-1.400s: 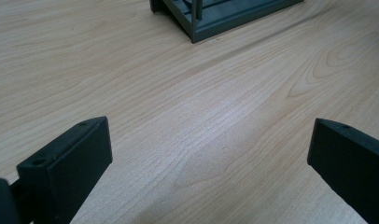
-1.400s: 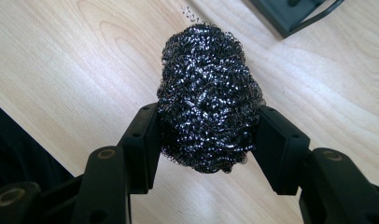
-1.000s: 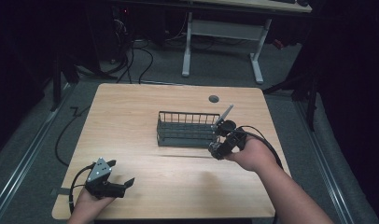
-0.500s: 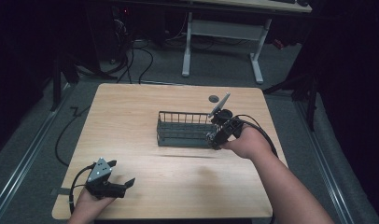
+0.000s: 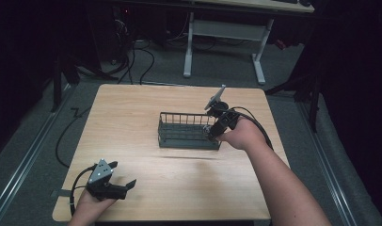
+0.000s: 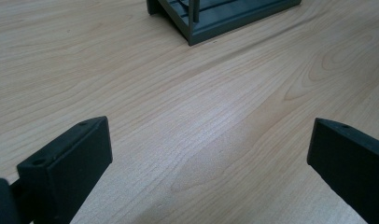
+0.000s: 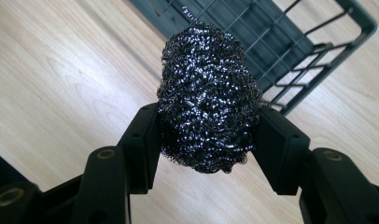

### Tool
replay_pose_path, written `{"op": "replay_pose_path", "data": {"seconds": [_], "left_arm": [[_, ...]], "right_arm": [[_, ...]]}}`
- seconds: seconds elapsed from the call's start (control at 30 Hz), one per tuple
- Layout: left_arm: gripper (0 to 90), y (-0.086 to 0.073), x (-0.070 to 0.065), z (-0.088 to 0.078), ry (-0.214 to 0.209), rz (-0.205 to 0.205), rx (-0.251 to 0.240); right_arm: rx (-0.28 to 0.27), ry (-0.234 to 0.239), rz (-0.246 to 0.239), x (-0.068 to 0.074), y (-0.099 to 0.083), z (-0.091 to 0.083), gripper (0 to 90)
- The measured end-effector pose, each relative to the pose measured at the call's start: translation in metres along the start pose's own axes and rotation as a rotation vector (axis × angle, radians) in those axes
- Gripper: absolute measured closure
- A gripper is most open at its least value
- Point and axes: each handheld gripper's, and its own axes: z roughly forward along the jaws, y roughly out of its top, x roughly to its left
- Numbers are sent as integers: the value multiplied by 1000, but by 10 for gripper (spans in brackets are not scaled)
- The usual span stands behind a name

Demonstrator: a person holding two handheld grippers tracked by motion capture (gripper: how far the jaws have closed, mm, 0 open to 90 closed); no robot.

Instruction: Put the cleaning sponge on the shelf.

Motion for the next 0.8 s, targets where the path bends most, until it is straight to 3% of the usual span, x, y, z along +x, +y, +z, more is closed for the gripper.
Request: {"op": "replay_pose_path", "data": {"seconds": [0.17,0.3,0.33,0.4,0.6,0.67,0.7,0.8], "left_arm": [[6,0,1,0,4,-3,-3],[5,-1,1,-1,5,-5,-6],[6,-1,1,-1,4,-4,-5],[5,-1,1,-1,4,-6,-5],[5,0,1,0,2,-2,-2],[6,-1,2,0,4,-3,-5],[6,-1,2,0,4,-4,-6],[5,-1,3,-2,4,-4,-6]], "right_arm": [[-4,-1,-6,-3,10,3,456],[-3,-4,36,-7,16,3,456],[-8,-5,19,-11,17,4,456],[1,-13,52,-12,19,5,456],[-4,-18,31,-16,29,8,455],[4,-21,47,-15,33,11,455],[0,-24,27,-17,35,13,455],[6,-19,40,-17,40,17,455]]}}
